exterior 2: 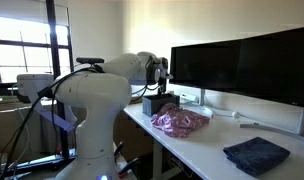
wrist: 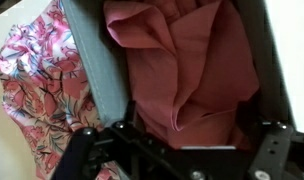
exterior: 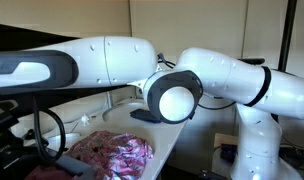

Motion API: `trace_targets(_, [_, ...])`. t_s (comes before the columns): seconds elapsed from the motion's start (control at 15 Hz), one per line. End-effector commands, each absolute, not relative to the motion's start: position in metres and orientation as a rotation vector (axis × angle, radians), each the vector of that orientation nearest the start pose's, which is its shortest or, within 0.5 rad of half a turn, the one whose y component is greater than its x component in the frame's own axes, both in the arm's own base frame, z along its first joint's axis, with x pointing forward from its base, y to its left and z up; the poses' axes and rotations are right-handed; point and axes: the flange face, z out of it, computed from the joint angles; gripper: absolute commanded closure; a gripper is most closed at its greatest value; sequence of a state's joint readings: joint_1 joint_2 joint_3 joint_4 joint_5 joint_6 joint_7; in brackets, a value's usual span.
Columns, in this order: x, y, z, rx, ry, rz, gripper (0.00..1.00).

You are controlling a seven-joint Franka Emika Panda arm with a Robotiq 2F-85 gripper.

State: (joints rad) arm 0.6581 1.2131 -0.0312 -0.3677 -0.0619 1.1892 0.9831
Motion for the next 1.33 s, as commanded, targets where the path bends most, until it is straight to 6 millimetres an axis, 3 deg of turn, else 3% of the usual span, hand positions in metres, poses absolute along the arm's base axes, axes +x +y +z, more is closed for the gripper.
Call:
trace_targets(0.0, [0.606,0.442,0.295,-3.337,0.546,0.516,0.0])
trace_targets(0.47, [0.63,0.412,0.303,-3.232,0.677,0.561,0.0])
trace_targets(0.8, [0.635,0.406,0.307,-3.225,0.691,0.543,0.0])
trace_targets(1.27, [0.645,0.406,0.347,-3.199,0.705,0.349,0.0])
